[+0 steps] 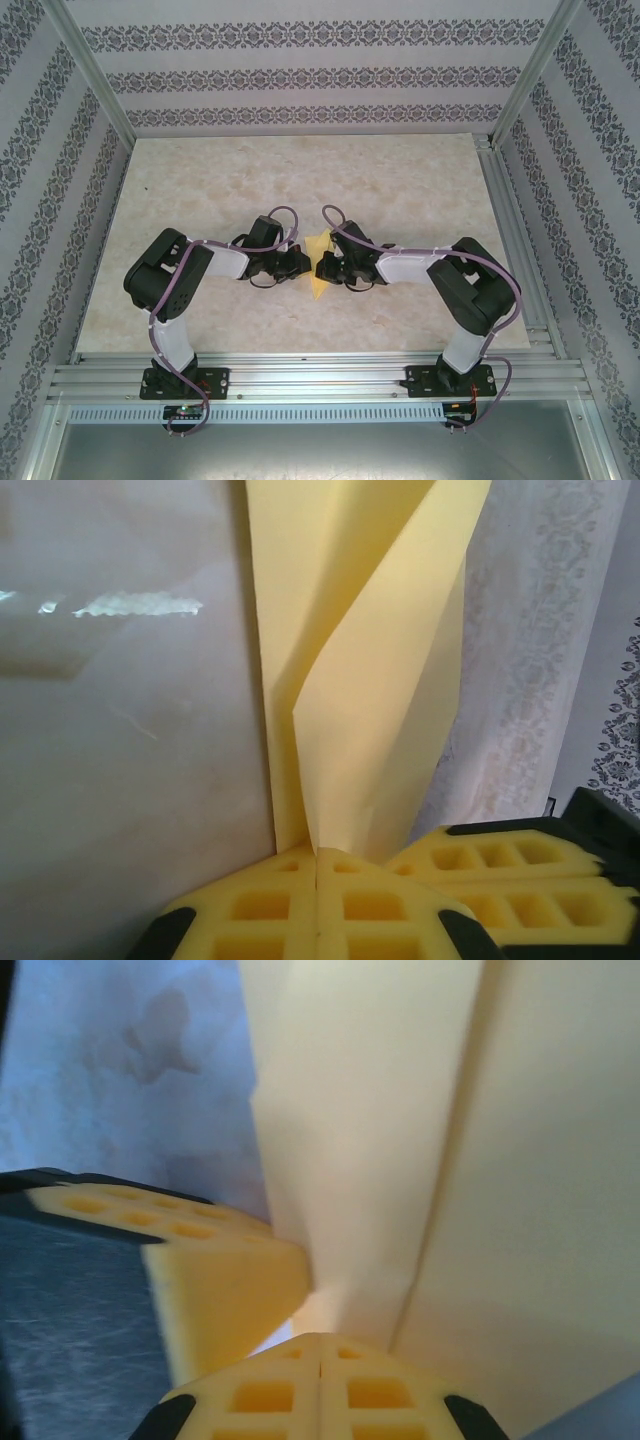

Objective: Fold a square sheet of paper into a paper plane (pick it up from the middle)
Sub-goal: Fourth fold the wing at the center of the table.

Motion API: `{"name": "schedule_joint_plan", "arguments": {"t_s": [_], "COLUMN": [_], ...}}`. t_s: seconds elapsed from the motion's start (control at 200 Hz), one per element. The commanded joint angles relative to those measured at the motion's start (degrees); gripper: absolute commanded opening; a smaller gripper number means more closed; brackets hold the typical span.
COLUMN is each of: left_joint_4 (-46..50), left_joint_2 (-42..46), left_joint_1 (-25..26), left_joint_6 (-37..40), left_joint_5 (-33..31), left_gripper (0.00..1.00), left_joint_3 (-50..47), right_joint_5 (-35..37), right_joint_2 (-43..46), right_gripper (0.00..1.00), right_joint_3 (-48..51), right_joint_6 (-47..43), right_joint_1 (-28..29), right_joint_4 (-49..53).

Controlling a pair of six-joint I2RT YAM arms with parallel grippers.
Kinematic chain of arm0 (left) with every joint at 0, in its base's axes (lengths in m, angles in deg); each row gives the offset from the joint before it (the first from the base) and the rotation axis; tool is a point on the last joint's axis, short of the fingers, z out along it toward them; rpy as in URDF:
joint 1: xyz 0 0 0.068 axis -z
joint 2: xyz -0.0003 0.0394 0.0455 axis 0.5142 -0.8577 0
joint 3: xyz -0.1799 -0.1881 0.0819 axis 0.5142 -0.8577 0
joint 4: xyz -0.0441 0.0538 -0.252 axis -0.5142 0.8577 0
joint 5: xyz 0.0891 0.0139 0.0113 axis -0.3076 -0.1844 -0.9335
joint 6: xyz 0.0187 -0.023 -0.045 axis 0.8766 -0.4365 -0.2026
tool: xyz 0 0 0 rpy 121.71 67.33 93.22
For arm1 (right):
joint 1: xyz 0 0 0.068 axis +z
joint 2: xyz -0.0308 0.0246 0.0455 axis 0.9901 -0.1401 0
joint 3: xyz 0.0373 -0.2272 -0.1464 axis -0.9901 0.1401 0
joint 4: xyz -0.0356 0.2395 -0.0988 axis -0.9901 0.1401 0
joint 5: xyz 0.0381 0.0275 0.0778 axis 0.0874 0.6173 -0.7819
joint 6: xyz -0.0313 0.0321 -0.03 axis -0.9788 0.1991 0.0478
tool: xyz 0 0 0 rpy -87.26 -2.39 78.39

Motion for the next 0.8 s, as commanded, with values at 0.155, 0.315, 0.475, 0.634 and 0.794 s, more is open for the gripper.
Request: {"name": "schedule_joint_plan", "arguments": {"t_s": [0.155,0.315,0.475,0.634,0.794], "left_joint_4": [5.60,5.50,5.46,5.68,5.77], "left_joint_2": [-1.70,-1.56,-1.44,-1.51,-1.59], "left_joint_1": [-0.37,-0.30,-0.37,-0.36,-0.38], "left_joint_6": [2.57,2.57,2.52,2.57,2.57], "left_joint_5": [-4.93,-5.02,-5.02,-5.00,-5.02], "left_gripper": [0.05,0.05,0.05,0.05,0.05], "left_joint_3": [-0.32,-0.57,-0.57,-0.53,-0.40], "right_joint_5": [2.93,1.48,0.76,1.74,1.31], "right_joint_2": [0.06,3.62,2.77,0.49,0.42], "right_gripper": [0.05,0.05,0.05,0.05,0.04], "right_joint_3": [0.14,0.53,1.93,3.51,4.03], "right_joint_6": [-0.70,-0.25,2.32,3.08,3.01], "right_joint_1": [1.30,2.78,4.18,4.58,4.99], "right_joint_4": [4.27,3.24,0.39,-0.25,0.60]}}
